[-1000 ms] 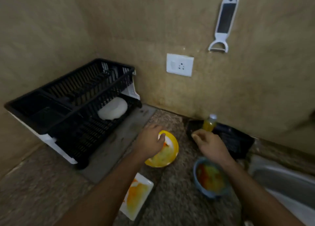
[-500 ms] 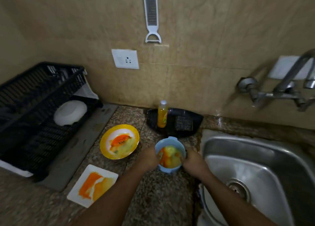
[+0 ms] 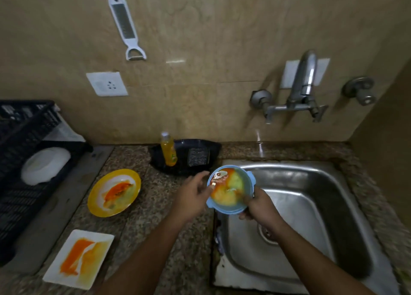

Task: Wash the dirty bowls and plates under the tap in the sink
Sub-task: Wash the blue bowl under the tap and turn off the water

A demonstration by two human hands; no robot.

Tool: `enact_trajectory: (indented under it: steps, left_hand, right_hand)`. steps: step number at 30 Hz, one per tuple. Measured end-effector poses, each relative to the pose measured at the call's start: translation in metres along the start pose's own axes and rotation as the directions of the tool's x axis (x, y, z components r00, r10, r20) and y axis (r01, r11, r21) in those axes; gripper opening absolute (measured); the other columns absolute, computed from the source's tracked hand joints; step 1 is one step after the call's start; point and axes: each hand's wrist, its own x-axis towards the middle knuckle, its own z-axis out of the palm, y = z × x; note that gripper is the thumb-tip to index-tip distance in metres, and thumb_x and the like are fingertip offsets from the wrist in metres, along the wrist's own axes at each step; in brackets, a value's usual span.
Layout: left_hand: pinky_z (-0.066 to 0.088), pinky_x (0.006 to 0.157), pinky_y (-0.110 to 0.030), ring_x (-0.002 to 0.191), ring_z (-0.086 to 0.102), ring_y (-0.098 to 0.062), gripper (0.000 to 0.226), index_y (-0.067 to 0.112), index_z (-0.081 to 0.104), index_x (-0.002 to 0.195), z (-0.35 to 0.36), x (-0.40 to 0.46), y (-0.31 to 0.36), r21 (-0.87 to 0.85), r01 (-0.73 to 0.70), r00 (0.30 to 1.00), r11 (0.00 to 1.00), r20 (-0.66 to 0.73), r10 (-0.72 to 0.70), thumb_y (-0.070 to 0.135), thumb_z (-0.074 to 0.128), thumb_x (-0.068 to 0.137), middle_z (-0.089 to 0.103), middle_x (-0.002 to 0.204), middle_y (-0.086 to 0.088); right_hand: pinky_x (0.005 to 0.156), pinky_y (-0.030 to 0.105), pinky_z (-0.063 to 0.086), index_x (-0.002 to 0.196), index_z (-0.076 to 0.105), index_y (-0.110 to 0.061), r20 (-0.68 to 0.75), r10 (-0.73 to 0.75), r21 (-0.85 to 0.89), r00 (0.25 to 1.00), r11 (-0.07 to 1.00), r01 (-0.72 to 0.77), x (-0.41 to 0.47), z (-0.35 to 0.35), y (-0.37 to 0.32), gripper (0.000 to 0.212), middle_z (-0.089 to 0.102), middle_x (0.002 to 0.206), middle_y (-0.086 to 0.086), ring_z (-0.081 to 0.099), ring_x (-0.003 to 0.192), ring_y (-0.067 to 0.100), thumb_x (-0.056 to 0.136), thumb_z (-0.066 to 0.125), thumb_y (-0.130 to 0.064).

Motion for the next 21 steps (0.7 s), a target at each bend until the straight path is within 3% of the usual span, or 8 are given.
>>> enact_trajectory:
  steps: [3, 6, 9, 11, 12, 14, 17, 21]
  left_hand:
    - [0.056, 0.092, -0.038, 0.108, 0.067, -0.012, 0.046, 0.03, 0.053, 0.137, 0.036, 0.003, 0.033, -0.382, 0.158, 0.982, 0.91, 0.158, -0.105, 0.047, 0.058, 0.094, 0.066, 0.124, 0.003]
    - [0.057, 0.075, -0.026, 0.1, 0.069, -0.011, 0.031, 0.023, 0.058, 0.131, 0.069, 0.008, 0.071, -0.593, 0.19, 0.982, 0.783, 0.133, -0.137, 0.027, 0.049, 0.102, 0.07, 0.117, 0.001]
    - [0.053, 0.075, -0.016, 0.093, 0.07, -0.003, 0.024, 0.03, 0.068, 0.112, 0.085, 0.017, 0.095, -0.531, 0.07, 0.995, 0.845, -0.02, -0.095, 0.029, 0.045, 0.104, 0.075, 0.1, 0.012]
    - [0.05, 0.073, -0.011, 0.091, 0.069, 0.001, 0.028, 0.027, 0.07, 0.111, 0.09, 0.024, 0.109, -0.484, 0.016, 0.997, 0.875, -0.06, -0.051, 0.032, 0.043, 0.104, 0.075, 0.097, 0.012]
    - [0.05, 0.073, -0.01, 0.089, 0.068, 0.002, 0.03, 0.024, 0.07, 0.113, 0.092, 0.027, 0.118, -0.481, -0.006, 0.998, 0.877, -0.065, -0.029, 0.032, 0.043, 0.104, 0.074, 0.097, 0.01]
    - [0.051, 0.07, -0.013, 0.084, 0.069, 0.002, 0.03, 0.021, 0.072, 0.109, 0.099, 0.035, 0.133, -0.471, -0.023, 0.998, 0.882, -0.059, -0.006, 0.031, 0.043, 0.104, 0.074, 0.092, 0.009]
    - [0.058, 0.083, -0.033, 0.094, 0.071, -0.013, 0.034, 0.022, 0.072, 0.109, 0.112, 0.051, 0.142, -0.457, 0.024, 1.0, 0.889, 0.024, -0.015, 0.038, 0.044, 0.103, 0.076, 0.098, 0.001]
    - [0.055, 0.092, -0.049, 0.1, 0.071, -0.02, 0.039, 0.024, 0.073, 0.109, 0.125, 0.069, 0.146, -0.467, 0.094, 0.993, 0.879, 0.108, -0.049, 0.051, 0.047, 0.098, 0.076, 0.103, -0.002]
  right_hand:
    - [0.056, 0.038, 0.052, 0.1, 0.066, -0.009, -0.015, 0.012, 0.113, 1.0, 0.993, -0.01, -0.005, -0.032, 0.005, 0.017, 0.071, 0.065, 0.019, 0.066, 0.052, 0.029, 0.096, 0.062, -0.024]
    - [0.057, 0.036, 0.05, 0.099, 0.067, -0.005, 0.039, -0.002, 0.104, 0.999, 0.995, -0.002, -0.007, -0.065, 0.003, 0.023, 0.071, 0.067, 0.018, 0.065, 0.053, 0.026, 0.098, 0.06, -0.027]
    - [0.055, 0.027, 0.045, 0.091, 0.068, -0.004, 0.01, -0.004, 0.045, 1.0, 0.999, 0.003, -0.003, -0.109, -0.006, 0.031, 0.072, 0.069, 0.017, 0.065, 0.053, 0.018, 0.101, 0.051, -0.028]
    - [0.061, 0.027, 0.049, 0.084, 0.07, -0.01, -0.259, -0.082, 0.064, 0.962, 0.993, 0.101, 0.01, -0.144, -0.015, 0.031, 0.07, 0.069, 0.012, 0.065, 0.059, 0.014, 0.101, 0.051, -0.028]
    - [0.069, 0.031, 0.052, 0.087, 0.07, -0.017, -0.406, -0.148, 0.01, 0.902, 0.986, 0.166, 0.018, -0.161, -0.023, 0.025, 0.071, 0.077, 0.008, 0.068, 0.07, 0.017, 0.099, 0.052, -0.031]
    - [0.089, 0.04, 0.051, 0.114, 0.064, -0.024, -0.534, -0.249, -0.148, 0.808, 0.968, 0.2, 0.039, -0.191, -0.041, 0.028, 0.071, 0.105, 0.006, 0.066, 0.099, 0.026, 0.095, 0.054, -0.042]
    - [0.096, 0.045, 0.048, 0.142, 0.039, -0.027, -0.492, -0.306, -0.3, 0.815, 0.939, 0.171, 0.071, -0.219, -0.076, 0.066, 0.066, 0.12, 0.003, 0.061, 0.11, 0.025, 0.087, 0.048, -0.064]
    - [0.084, 0.045, 0.051, 0.122, 0.056, -0.015, -0.421, -0.409, -0.53, 0.81, 0.835, 0.146, 0.105, -0.229, -0.096, 0.049, 0.07, 0.103, 0.012, 0.064, 0.1, 0.036, 0.095, 0.045, -0.055]
